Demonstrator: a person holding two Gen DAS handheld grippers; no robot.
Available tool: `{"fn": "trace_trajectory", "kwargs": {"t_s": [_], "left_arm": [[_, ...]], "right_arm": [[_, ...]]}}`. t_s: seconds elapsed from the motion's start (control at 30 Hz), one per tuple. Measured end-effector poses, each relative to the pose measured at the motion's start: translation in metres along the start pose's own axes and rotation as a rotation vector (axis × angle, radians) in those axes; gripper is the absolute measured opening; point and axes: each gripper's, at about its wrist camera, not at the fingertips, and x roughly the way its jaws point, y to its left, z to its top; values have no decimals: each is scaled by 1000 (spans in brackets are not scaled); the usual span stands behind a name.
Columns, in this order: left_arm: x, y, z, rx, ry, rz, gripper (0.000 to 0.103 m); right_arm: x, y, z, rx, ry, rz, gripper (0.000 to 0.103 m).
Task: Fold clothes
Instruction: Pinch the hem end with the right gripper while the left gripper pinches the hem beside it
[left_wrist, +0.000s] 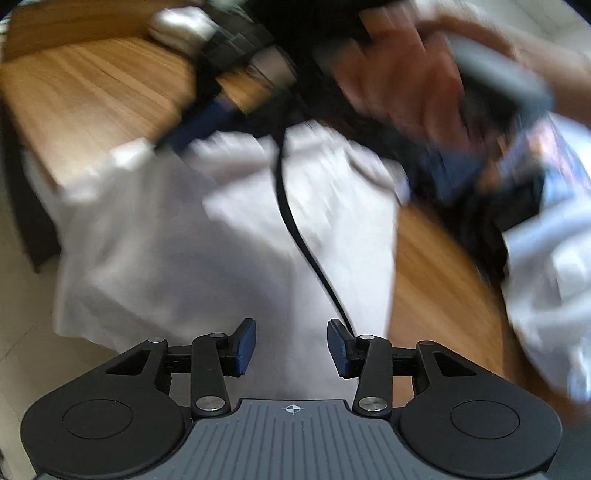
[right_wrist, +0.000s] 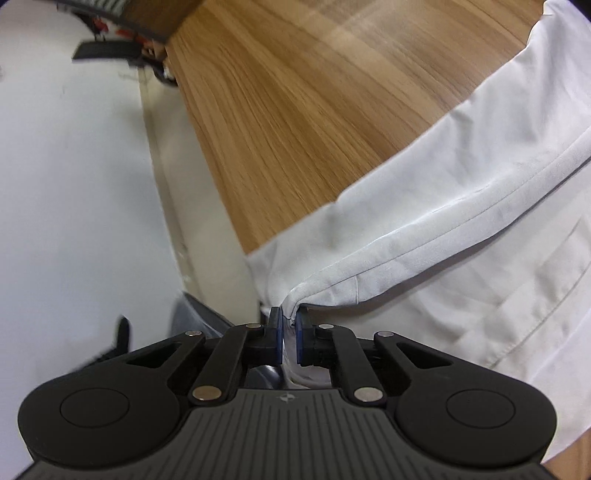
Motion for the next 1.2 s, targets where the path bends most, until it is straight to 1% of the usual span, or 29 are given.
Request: {"fn": "trace_trajectory", "kwargs": {"t_s": [0.03,0.13,0.2,0.27,0.37,0.47,0.6,0.67,0.73,0.8,0.93,0.97,1.1,1.2], "left_arm": [[-8,5,7,-41,-49,32,49],[-12,18,29,-149,-131,148,52],[-15,26,43,-222,-185,225,53],[-4,25,50,-175,-177,281,54],[11,15,51,-83,-146,361,55],[25,0,54,11,-132,468,57],[42,-20,59,117,-140,616,59],[45,-23,59,158,-144,685,59],[45,-22,57,176,-144,737,59],[39,-16,54,179,-139,768,59],[24,3,50,136,-125,824,58],[21,6,48,130,-122,828,59],[13,13,37,140,-109,792,59],[12,16,30,134,-78,757,59]], "right_arm": [[-3,-1,2,15,-6,15,8],[-4,0,1,64,-19,56,8],[-2,2,0,88,-23,76,8],[-3,2,-1,102,-22,93,8],[-2,2,-2,134,-17,126,8],[1,1,-3,160,-23,150,8],[1,-7,-3,234,-44,193,8],[1,-12,-4,280,-56,216,8],[1,-16,-5,308,-65,235,8],[1,-19,-5,323,-74,255,8],[-1,-21,0,322,-89,272,8],[3,-22,4,327,-90,274,8],[14,-23,7,326,-72,283,8],[14,-26,-2,329,-63,291,8]]}}
